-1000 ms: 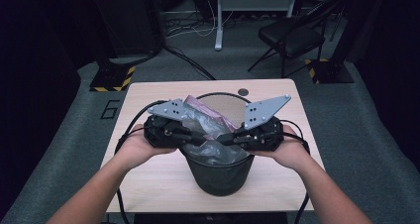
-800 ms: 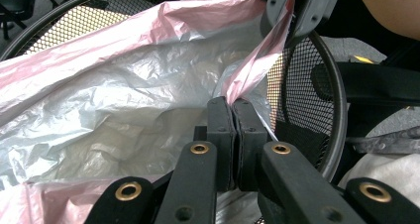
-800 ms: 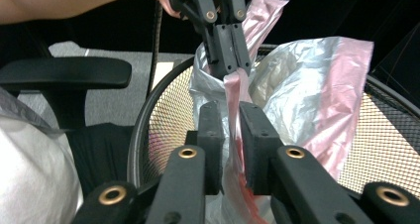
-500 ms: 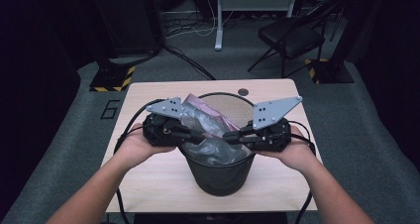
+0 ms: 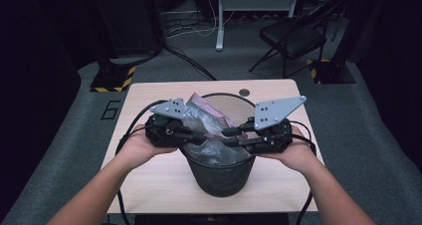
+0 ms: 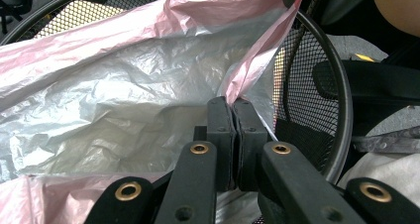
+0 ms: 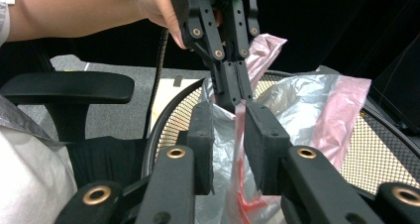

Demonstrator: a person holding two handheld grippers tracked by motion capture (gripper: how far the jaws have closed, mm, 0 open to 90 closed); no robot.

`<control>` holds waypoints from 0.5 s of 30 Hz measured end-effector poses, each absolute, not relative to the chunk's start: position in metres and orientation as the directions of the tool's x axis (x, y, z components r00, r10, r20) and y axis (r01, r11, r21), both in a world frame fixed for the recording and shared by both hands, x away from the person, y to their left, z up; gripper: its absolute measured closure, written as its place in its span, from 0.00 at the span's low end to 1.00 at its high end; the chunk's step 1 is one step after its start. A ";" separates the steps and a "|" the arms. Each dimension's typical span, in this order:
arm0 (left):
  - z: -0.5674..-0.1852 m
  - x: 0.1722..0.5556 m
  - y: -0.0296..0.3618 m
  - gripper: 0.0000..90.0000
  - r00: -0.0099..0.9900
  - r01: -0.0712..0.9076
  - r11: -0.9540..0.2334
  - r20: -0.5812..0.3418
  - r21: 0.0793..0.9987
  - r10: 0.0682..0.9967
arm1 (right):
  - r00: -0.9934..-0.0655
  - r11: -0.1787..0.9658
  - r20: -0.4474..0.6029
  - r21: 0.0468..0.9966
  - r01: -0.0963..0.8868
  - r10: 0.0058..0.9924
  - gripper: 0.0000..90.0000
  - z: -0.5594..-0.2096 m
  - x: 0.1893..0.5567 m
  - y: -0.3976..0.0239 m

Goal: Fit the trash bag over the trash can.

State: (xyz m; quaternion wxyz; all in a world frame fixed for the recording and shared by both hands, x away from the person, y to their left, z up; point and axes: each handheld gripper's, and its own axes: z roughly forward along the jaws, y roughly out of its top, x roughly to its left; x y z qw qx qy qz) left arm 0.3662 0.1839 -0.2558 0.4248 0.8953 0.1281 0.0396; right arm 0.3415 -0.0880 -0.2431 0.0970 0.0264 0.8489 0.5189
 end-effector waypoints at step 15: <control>-0.255 0.366 0.179 0.97 0.967 0.189 -0.601 -0.041 0.776 0.251 | -0.976 0.531 -0.166 0.845 -0.065 0.144 0.80 -0.252 0.348 -0.072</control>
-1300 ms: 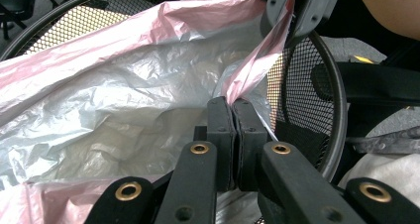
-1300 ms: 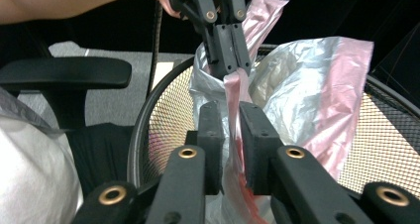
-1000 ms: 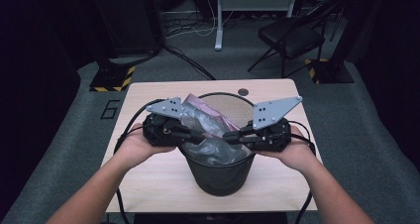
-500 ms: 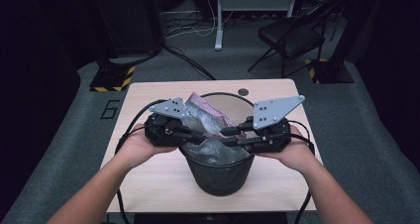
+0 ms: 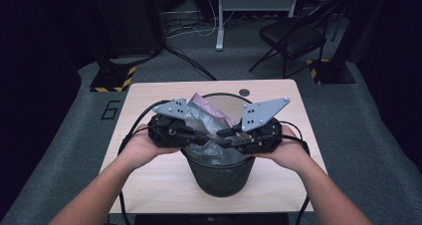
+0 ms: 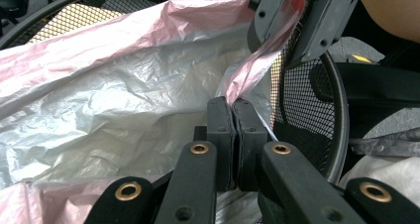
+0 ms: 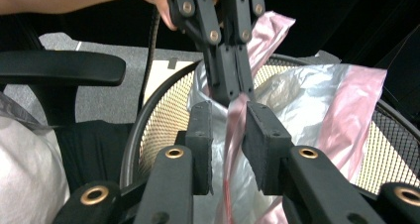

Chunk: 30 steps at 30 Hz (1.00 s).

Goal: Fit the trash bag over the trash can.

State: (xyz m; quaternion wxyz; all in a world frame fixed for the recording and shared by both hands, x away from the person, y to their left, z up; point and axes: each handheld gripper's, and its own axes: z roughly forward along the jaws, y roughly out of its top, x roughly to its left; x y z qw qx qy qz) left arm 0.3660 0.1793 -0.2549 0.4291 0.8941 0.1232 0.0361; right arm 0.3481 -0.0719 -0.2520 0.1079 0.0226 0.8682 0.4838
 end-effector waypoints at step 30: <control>-0.251 0.364 0.171 0.92 0.979 0.162 -0.606 -0.049 0.779 0.199 | -0.969 0.555 -0.213 0.825 -0.108 0.128 0.99 -0.256 0.346 -0.073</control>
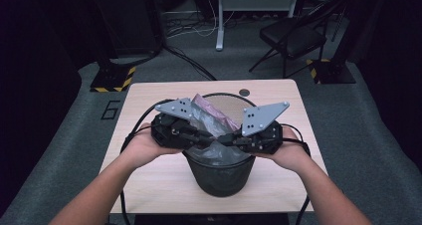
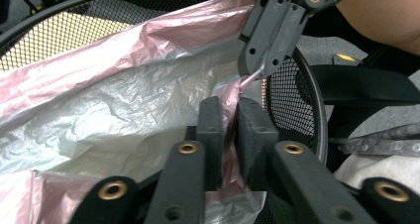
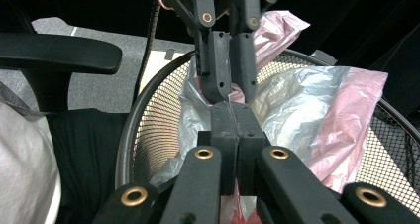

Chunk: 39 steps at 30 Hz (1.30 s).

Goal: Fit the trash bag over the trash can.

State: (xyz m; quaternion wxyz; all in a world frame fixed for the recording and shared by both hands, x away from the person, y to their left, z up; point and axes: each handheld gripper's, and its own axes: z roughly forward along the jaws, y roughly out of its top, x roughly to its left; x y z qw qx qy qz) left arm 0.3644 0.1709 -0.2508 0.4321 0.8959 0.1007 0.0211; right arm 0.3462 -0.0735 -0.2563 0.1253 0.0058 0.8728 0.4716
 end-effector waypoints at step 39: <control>-0.250 0.355 0.183 0.96 0.970 0.174 -0.593 -0.033 0.787 0.241 | -0.960 0.586 -0.178 0.810 -0.019 0.215 0.76 -0.265 0.332 -0.107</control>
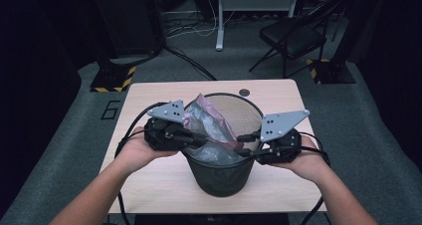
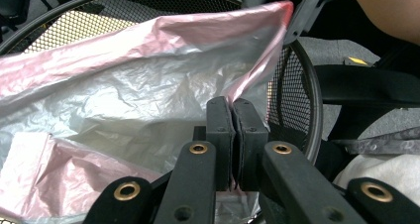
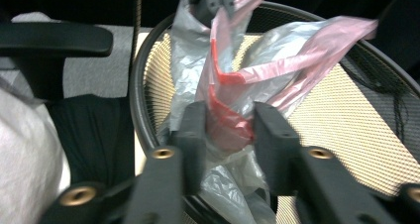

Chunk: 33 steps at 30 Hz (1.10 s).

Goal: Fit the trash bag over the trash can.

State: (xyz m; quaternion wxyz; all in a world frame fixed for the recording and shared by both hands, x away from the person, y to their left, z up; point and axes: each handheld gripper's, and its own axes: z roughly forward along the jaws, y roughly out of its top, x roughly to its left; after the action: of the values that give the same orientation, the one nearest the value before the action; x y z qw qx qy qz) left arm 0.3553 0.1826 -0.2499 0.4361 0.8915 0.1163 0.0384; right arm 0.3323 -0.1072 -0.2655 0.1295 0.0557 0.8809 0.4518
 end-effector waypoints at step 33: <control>-0.233 0.385 0.227 0.99 0.898 0.262 -0.499 -0.019 0.826 0.440 | -0.956 0.576 -0.201 0.816 -0.042 0.214 0.99 -0.265 0.326 -0.127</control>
State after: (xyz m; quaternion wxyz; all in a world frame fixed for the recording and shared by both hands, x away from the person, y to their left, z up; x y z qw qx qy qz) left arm 0.3849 0.2271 -0.2326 0.4569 0.8604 0.2038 0.0975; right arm 0.3264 -0.1268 -0.2645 0.1401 0.0490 0.8767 0.4576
